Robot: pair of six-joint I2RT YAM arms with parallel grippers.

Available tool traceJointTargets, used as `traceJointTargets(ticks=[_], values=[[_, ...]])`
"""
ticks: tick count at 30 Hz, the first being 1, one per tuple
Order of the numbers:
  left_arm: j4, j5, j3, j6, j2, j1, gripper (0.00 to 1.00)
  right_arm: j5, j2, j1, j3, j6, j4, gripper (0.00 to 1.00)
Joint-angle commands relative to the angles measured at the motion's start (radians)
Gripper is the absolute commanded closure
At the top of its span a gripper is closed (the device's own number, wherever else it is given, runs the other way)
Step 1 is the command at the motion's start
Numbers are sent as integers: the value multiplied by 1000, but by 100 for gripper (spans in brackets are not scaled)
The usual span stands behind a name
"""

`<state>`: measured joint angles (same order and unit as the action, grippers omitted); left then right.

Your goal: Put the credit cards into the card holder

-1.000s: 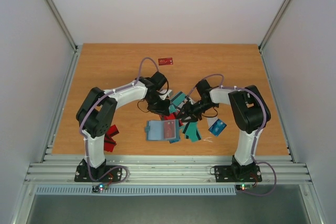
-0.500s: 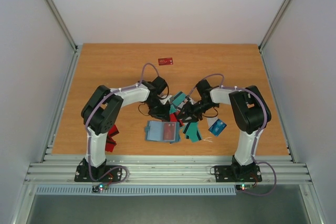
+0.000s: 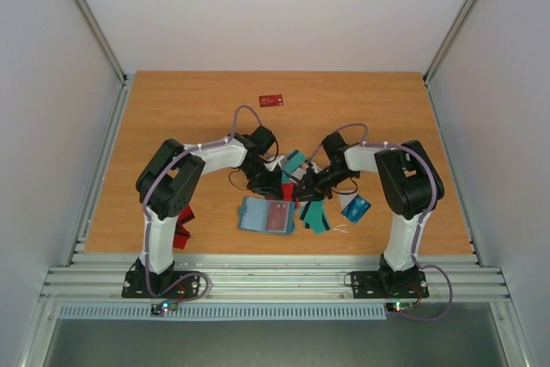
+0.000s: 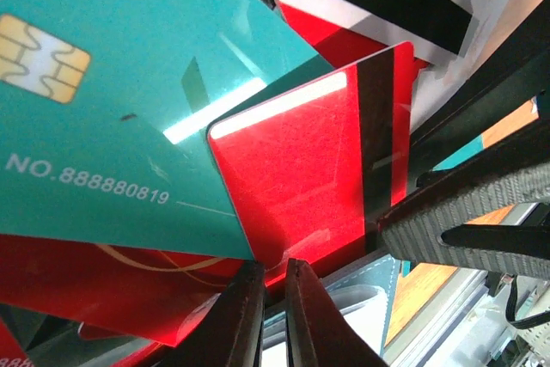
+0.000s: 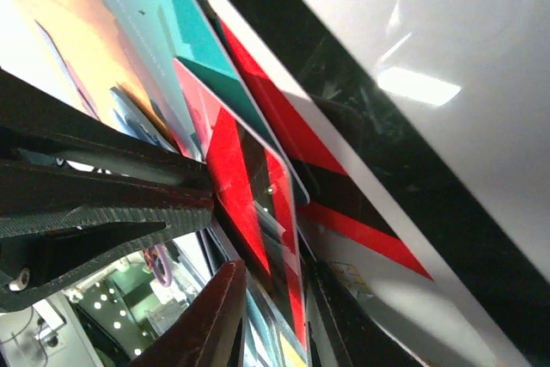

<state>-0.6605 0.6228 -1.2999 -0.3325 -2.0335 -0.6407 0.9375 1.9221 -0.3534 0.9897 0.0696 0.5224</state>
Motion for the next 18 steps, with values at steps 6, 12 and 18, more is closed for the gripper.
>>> traceJointTargets(ticks=[6,12,18], values=[[36,-44,21,-17,-81,-13,89,3,22,-4,17,-65,-93,88],[37,-43,17,-23,-68,-14,89,-43,25,-4,30,-60,-55,96],[21,-60,0,-28,-25,-13,89,-136,-20,0,54,-19,64,99]])
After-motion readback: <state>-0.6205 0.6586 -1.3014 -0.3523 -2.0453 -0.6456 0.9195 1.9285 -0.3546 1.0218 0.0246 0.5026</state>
